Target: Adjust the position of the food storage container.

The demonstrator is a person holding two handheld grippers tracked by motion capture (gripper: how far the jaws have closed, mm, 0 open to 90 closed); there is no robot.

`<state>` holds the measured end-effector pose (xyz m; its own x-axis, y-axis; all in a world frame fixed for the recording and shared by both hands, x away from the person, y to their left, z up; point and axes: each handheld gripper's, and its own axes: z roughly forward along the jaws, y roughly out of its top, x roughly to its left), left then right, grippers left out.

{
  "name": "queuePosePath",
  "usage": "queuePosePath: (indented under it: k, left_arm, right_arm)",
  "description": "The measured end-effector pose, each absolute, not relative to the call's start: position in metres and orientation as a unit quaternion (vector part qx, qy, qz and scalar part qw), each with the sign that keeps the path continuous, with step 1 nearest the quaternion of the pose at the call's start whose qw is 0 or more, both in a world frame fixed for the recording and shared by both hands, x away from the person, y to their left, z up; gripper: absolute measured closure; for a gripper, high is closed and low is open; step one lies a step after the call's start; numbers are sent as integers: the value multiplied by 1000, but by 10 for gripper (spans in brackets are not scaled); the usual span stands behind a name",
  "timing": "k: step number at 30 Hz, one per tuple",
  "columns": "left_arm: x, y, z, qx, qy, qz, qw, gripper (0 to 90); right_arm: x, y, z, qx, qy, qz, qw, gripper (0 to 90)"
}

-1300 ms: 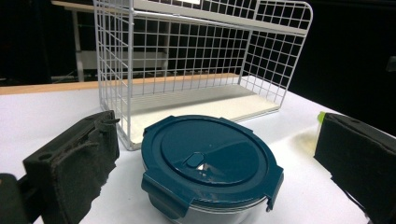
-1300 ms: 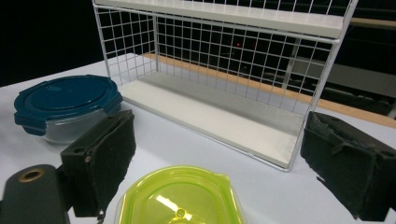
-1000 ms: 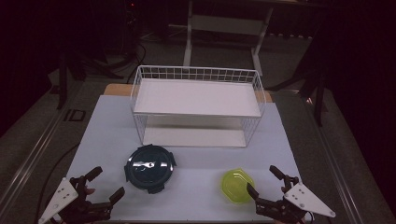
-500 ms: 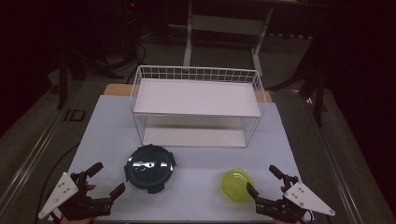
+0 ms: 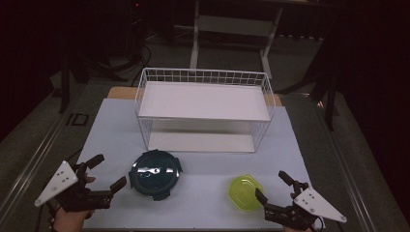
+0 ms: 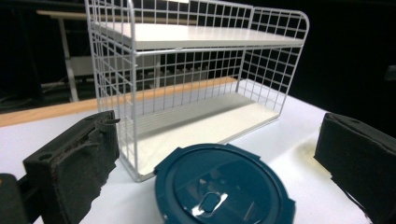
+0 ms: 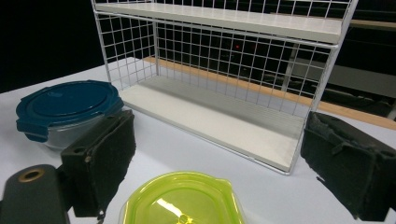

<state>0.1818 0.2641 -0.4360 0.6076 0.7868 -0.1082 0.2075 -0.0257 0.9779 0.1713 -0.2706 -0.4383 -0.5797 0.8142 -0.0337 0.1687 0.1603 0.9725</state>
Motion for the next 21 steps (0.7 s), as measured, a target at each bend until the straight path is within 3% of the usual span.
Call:
queuePosePath:
  k: [4,13,21]
  left_arm:
    - [193,272,-440,685,379,235,577,16]
    - [201,278,-471,714,382,207,549,436]
    - [204,277,-499,758,389,184,491,664]
  right_arm:
    - [171,-270,-439,349,702,545,296,99]
    - [171,-271,-439,350,702,546,294,99]
    - [171,-270,-439,350,703,546,293,99]
